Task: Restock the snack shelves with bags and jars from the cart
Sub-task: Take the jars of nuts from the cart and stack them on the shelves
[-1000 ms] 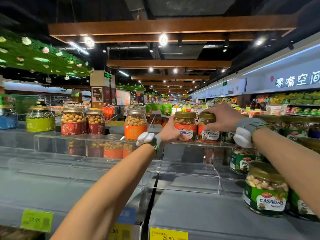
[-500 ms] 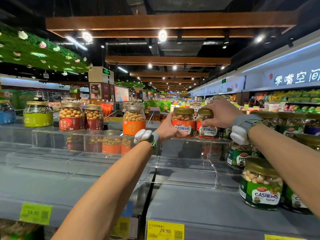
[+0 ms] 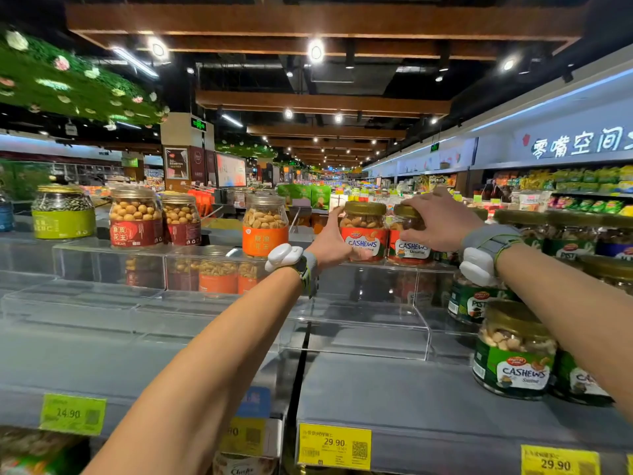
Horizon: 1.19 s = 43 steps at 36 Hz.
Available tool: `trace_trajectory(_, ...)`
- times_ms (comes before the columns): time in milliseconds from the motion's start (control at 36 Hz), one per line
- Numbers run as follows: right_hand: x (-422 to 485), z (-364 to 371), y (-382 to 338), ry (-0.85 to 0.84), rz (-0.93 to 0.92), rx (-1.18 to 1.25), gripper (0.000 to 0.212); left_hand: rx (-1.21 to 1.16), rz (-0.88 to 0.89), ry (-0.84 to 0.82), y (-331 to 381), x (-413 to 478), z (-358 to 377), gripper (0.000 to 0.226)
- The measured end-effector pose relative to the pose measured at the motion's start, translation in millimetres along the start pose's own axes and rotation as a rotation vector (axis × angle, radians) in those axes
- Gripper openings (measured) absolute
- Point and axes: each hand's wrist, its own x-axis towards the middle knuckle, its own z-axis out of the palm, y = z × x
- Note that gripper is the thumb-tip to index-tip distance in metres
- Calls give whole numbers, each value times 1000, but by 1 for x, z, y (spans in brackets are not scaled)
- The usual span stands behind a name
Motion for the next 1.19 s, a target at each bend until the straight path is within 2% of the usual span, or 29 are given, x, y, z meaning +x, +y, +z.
trace_trajectory(83,-4,-7,-4,-25,-8,-60,79,42,0,14,7,-5,-2,128)
trace_trajectory(167,-14,-14,-7,46,-15,-76,77,106,19,79,24,-20,-4,116)
trace_trajectory(306,-54,-39,-17,216,-21,123,53,337,194,321,55,-62,2,64)
trace_trajectory(389,-96,-59,-16,284,-44,262,33,366,311,316,87,-101,28,30)
trace_trajectory(472,-148,-75,-12,340,-81,459,14,283,398,285,114,-140,63,18)
trace_trajectory(528,-200,-80,-3,352,-30,660,8,206,389,231,127,-166,97,19)
trace_trajectory(583,-248,-78,12,312,16,753,8,154,379,166,140,-189,136,15)
trace_trajectory(722,-361,-52,74,202,220,812,18,96,350,1,172,-232,251,16)
trace_trajectory(833,-462,-28,137,163,441,804,10,62,335,-142,185,-258,366,17)
trace_trajectory(1000,-621,-2,232,-5,771,680,14,36,265,-513,184,-316,541,19)
trace_trajectory(1056,-666,2,253,-23,865,632,16,52,281,-578,178,-332,587,22)
trace_trajectory(1194,-778,8,300,-60,1091,544,16,136,341,-874,170,-372,698,26)
